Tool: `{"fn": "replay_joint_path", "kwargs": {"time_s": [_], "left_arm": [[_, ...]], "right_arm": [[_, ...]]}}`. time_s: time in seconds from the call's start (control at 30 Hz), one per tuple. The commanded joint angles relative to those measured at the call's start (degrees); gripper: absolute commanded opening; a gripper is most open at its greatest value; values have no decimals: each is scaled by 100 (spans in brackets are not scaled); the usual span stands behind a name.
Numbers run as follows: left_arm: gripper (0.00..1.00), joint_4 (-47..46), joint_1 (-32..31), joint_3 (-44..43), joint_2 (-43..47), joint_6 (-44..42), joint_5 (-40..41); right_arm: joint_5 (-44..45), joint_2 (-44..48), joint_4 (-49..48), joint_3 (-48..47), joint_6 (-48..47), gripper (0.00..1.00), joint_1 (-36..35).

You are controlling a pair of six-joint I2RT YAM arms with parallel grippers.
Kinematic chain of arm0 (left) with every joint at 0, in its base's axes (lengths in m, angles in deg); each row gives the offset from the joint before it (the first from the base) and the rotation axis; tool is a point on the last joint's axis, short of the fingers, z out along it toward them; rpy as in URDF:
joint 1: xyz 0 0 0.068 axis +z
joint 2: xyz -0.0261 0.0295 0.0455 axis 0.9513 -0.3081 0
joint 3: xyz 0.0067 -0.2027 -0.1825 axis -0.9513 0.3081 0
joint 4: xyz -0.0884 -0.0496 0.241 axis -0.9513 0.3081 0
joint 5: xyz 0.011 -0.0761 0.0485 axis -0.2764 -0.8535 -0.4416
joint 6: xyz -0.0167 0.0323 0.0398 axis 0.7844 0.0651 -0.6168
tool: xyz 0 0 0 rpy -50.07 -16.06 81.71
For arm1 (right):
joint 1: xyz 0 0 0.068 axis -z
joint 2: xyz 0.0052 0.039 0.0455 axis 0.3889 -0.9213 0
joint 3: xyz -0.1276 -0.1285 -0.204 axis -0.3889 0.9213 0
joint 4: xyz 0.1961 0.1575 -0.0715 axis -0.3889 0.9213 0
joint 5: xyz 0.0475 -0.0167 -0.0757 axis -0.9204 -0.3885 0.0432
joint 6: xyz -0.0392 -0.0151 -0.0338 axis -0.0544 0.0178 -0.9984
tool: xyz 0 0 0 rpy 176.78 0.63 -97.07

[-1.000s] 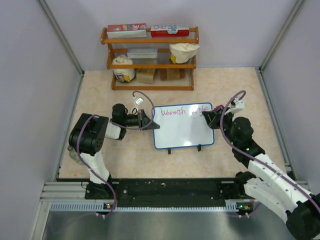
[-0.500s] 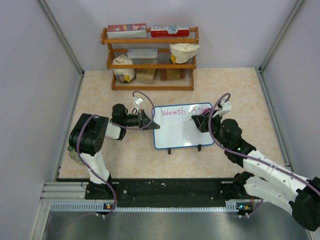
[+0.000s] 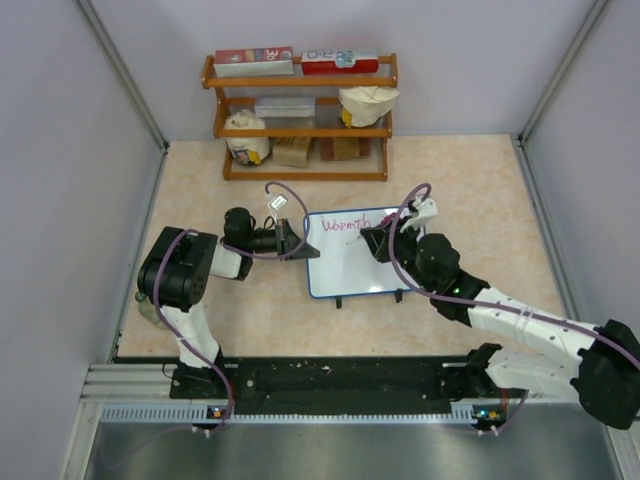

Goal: Write a sentence on the whiteboard

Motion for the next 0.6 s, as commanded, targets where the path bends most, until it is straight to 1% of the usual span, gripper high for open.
{"fn": "replay_joint_path", "kwargs": {"time_s": [0.0, 0.33, 0.57], "left_arm": [[0, -56, 8, -80, 24, 100, 110], [0, -73, 8, -80, 6, 118, 101], [0, -126, 8, -62, -20, 161, 83]], "right_arm": [[278, -243, -507, -415, -192, 0, -275], [621, -893, -735, -802, -324, 0, -636], [972, -1517, -745, -1232, -622, 0, -917]]}}
